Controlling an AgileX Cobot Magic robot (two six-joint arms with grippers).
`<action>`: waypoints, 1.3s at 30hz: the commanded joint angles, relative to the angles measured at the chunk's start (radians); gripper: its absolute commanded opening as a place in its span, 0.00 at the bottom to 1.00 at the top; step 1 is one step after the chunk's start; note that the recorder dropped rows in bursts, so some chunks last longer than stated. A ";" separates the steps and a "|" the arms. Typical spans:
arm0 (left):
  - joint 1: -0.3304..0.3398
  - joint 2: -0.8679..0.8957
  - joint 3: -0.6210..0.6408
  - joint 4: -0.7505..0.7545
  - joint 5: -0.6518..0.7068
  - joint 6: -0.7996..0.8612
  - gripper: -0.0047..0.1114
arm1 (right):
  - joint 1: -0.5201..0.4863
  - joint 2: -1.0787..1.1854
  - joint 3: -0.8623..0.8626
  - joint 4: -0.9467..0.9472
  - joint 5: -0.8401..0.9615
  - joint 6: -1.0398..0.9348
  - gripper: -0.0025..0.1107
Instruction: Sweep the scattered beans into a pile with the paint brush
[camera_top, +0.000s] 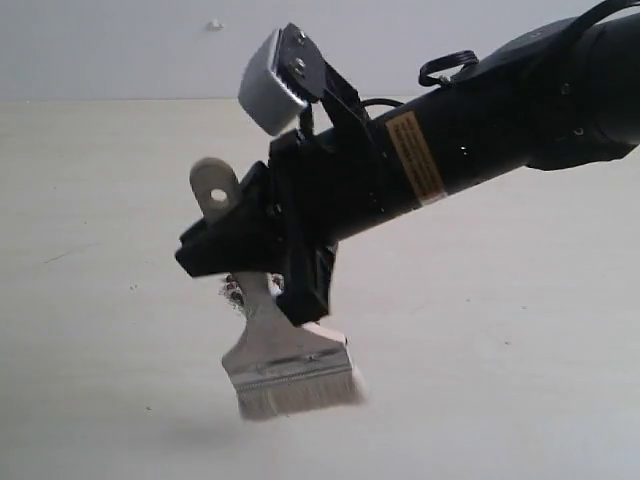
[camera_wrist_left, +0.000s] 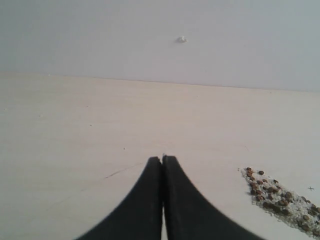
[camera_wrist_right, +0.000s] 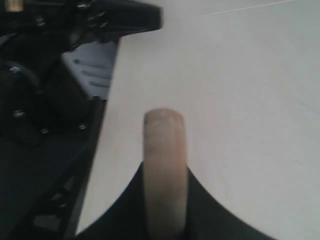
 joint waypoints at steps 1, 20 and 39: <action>-0.006 -0.004 0.000 -0.006 -0.004 -0.007 0.04 | -0.075 0.061 -0.001 -0.044 -0.239 -0.098 0.02; -0.006 -0.004 0.000 -0.006 -0.004 -0.007 0.04 | -0.165 0.324 -0.091 -0.010 -0.260 -0.316 0.02; -0.006 -0.004 0.000 -0.006 -0.004 -0.007 0.04 | -0.165 0.496 -0.397 -0.008 -0.259 -0.280 0.02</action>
